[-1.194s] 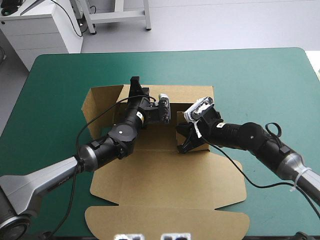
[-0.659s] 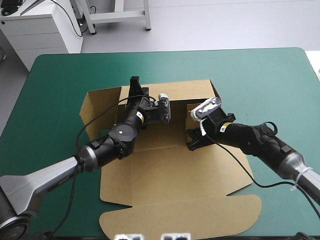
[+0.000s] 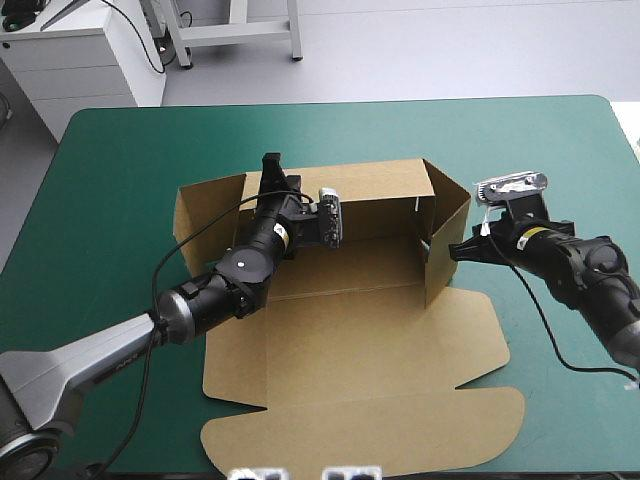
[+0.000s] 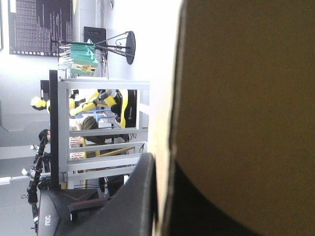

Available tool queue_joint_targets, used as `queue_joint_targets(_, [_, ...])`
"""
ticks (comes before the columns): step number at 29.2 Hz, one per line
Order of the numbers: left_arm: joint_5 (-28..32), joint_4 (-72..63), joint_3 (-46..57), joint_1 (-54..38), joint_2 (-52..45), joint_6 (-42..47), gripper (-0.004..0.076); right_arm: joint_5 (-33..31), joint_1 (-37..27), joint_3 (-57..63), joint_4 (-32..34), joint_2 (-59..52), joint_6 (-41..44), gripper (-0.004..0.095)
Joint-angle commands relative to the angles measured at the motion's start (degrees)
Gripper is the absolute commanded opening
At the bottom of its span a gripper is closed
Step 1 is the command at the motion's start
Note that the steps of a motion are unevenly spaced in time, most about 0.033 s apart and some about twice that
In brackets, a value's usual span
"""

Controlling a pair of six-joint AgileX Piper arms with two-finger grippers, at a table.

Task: Fold the box

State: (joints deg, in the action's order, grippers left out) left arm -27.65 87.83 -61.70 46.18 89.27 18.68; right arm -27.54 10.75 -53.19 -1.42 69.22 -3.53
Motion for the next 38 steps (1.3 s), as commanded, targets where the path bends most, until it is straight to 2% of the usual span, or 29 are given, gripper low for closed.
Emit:
queue_joint_targets(1, [3.4,1.6,-1.4,0.3,-2.6,0.9,-0.0005,2.4,-0.4,-4.0,0.5,-4.1,-0.4,0.0011])
queue_joint_targets(2, [3.9,1.6,-1.4,0.3,-2.6,0.9,-0.0005,1.9,-0.4,-5.2,0.5,-4.3,-0.4,-0.0016])
queue_joint_targets(9, [4.1,1.7,-1.4,0.3,-2.6,0.9,-0.0006,-4.4,-0.4,-15.8,0.6,-2.4,-0.4,-0.002])
queue_joint_targets(21, [2.7,1.6,-1.4,0.3,-2.6,0.9,-0.0006,-12.4,-0.4,-27.0,0.4,11.3,2.4,-0.002])
queue_joint_targets(25, [2.7,1.6,-1.4,0.3,-2.6,0.9,-0.0006,-16.6,-0.4,-30.6,-2.2,15.7,2.2,-0.002])
queue_joint_targets(27, [2.7,1.6,-1.4,0.3,-2.6,0.9,-0.0006,-17.9,-0.4,-30.5,-5.8,16.7,0.5,-0.002])
queue_joint_targets(34, [1.9,1.3,-1.4,0.3,-2.5,0.9,-0.0006,-11.7,-0.4,-20.3,-20.0,15.4,-8.8,-0.002])
queue_joint_targets(38, [0.6,1.3,-1.4,0.3,-2.5,0.9,-0.0006,-3.4,-0.4,-10.2,-29.1,11.0,-19.7,-0.002])
